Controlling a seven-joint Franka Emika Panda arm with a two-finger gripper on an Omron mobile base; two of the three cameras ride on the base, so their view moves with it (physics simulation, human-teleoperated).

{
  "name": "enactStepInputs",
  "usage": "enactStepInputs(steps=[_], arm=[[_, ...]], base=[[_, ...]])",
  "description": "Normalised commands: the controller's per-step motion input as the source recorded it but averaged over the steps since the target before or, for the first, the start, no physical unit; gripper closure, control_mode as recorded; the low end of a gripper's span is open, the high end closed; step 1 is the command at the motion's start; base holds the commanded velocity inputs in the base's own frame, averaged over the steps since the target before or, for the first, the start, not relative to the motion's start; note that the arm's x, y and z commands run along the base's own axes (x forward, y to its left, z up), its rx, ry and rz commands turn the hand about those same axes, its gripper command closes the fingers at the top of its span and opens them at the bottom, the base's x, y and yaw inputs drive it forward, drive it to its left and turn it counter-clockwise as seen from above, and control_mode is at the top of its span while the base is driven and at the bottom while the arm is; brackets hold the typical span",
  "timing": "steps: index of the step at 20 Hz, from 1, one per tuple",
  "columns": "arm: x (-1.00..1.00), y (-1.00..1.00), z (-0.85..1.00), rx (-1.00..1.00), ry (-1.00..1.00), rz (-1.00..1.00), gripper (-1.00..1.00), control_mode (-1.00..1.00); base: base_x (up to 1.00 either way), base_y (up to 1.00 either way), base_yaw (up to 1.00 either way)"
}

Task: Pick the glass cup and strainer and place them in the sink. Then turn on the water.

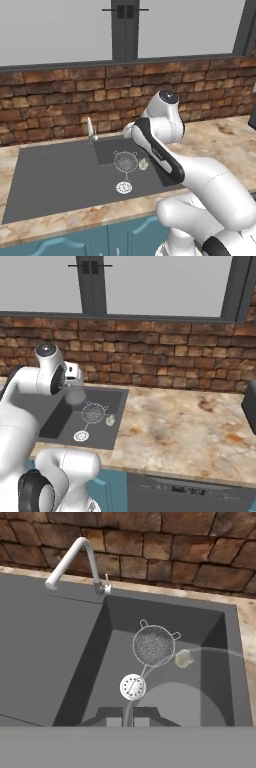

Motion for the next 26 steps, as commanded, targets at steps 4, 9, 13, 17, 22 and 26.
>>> enactStepInputs(steps=[4, 9, 13, 17, 22, 26], arm=[[0.23, -0.25, -0.35, 0.02, 0.12, 0.0, 1.0, -1.0], [0.09, -0.09, -0.41, 0.0, 0.08, 0.0, 1.0, -1.0], [0.0, -0.02, -0.35, 0.0, 0.0, 0.0, 1.0, -1.0], [0.0, 0.0, -0.4, 0.01, -0.1, 0.0, 1.0, -1.0], [0.01, 0.0, -0.44, 0.02, -0.09, 0.0, 1.0, -1.0], [0.01, 0.0, -0.67, 0.0, -0.01, 0.0, 1.0, -1.0]], base=[[0.0, 0.0, 0.0], [0.0, 0.0, 0.0], [0.0, 0.0, 0.0], [0.0, 0.0, 0.0], [0.0, 0.0, 0.0], [0.0, 0.0, 0.0]])
